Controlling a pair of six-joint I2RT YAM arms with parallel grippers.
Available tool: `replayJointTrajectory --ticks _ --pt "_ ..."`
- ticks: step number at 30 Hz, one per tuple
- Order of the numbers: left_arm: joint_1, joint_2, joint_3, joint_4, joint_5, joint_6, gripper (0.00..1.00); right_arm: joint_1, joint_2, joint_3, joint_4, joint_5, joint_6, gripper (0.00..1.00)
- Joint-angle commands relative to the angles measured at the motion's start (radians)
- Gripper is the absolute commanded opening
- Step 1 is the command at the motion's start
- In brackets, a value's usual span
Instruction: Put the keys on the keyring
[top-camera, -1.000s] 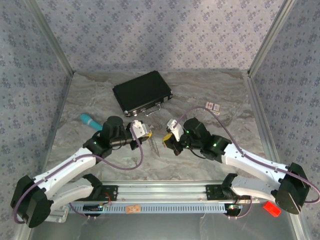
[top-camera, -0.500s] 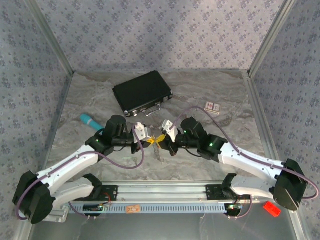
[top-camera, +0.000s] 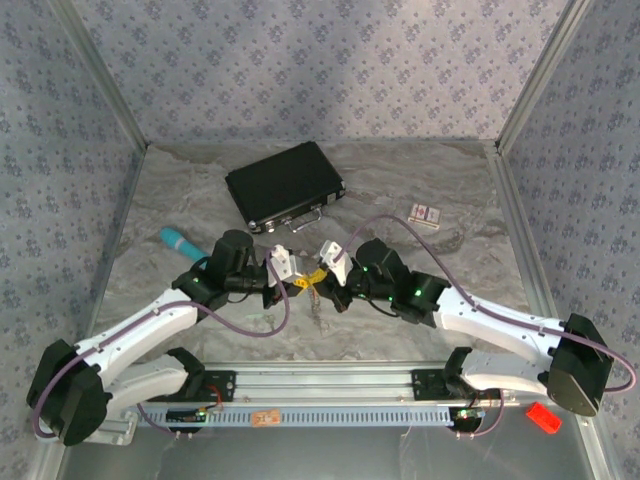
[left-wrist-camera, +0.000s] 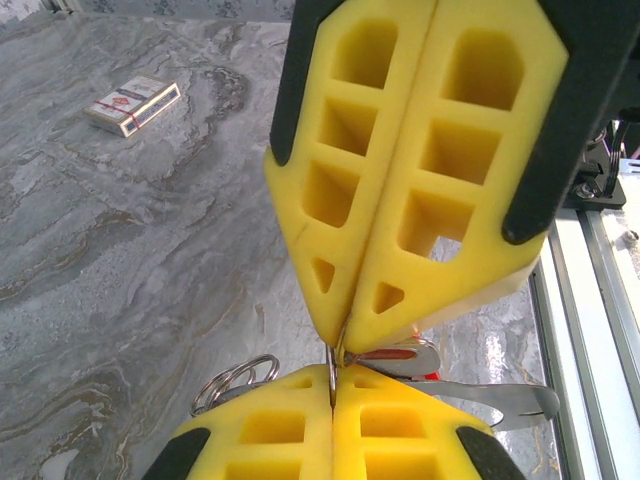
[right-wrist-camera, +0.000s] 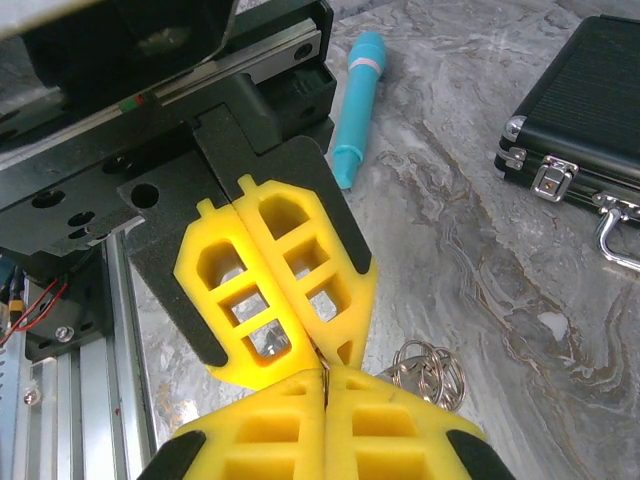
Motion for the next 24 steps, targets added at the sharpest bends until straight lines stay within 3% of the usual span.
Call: replayJointTrajectory --ticks 1,18,24 --pt "0.001 0.001 0.042 -0.008 0.076 0.002 0.00 0.007 0.011 0.025 0.026 0.069 -0.007 0.00" --pt "-0.001 0.010 0.067 -0.019 0.094 -0.038 0.00 0.033 0.033 0.055 -0.064 0.336 0.013 0.00" --pt "-0.001 0.031 0.079 -0.018 0.073 -0.073 0.00 0.038 0.040 0.054 -0.013 0.326 0.079 0.00"
